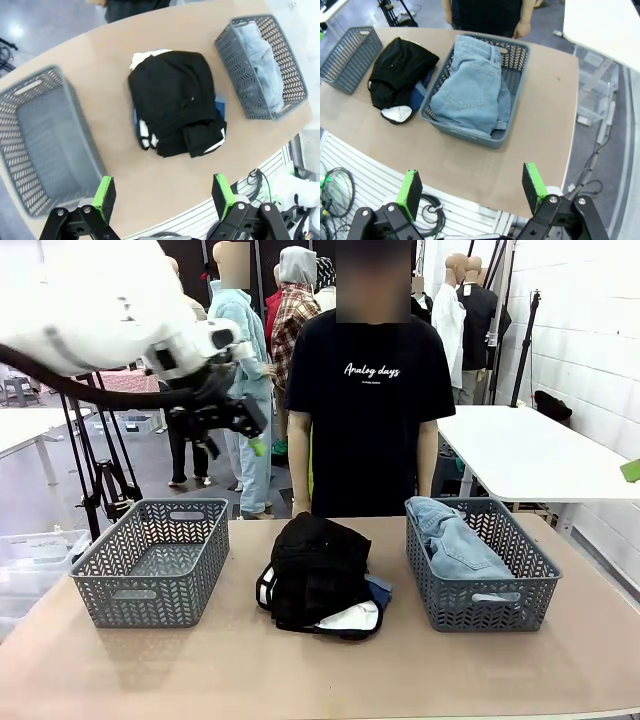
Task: Sort the tops and bottoms.
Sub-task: Lift clothes from the center of the table with your right hand.
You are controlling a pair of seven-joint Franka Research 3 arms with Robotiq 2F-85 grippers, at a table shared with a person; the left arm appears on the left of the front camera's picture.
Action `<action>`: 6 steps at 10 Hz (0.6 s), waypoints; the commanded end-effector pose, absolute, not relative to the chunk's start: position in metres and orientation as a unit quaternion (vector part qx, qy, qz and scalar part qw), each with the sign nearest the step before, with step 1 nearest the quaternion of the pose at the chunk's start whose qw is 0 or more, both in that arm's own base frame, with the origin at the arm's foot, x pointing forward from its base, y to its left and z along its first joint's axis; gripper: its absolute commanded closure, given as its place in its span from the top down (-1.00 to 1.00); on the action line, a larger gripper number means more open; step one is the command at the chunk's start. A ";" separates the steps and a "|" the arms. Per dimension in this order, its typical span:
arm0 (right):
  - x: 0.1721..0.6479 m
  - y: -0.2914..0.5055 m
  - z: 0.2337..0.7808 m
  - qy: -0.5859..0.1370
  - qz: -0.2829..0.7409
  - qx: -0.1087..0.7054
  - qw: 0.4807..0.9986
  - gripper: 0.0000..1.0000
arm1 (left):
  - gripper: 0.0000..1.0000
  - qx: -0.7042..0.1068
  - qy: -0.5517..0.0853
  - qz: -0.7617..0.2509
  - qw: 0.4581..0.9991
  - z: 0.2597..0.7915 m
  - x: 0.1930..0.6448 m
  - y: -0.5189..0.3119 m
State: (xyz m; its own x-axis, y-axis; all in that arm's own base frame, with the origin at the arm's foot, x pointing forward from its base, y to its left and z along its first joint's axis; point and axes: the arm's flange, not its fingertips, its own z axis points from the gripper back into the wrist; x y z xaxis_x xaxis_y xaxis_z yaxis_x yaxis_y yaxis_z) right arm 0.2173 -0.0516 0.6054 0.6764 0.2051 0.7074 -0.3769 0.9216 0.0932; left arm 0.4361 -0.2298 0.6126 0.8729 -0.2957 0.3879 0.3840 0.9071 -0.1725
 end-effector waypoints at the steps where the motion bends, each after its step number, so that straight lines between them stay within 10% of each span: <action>1: 0.218 -0.050 0.605 -0.368 0.164 0.118 0.908 1.00 | 1.00 -0.114 -0.200 -0.183 0.956 0.619 0.401 -0.224; 6: 0.218 -0.050 0.605 -0.368 0.164 0.118 0.908 1.00 | 1.00 -0.098 -0.221 -0.197 0.950 0.645 0.374 -0.222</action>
State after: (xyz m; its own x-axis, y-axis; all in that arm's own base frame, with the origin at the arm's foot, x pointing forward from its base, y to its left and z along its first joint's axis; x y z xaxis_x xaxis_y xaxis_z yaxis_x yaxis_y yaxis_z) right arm 0.2172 -0.0516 0.6055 0.6763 0.2052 0.7075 -0.3768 0.9216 0.0929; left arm 0.3664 -0.2181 0.6568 0.8139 -0.3140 0.4888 0.4056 0.9095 -0.0910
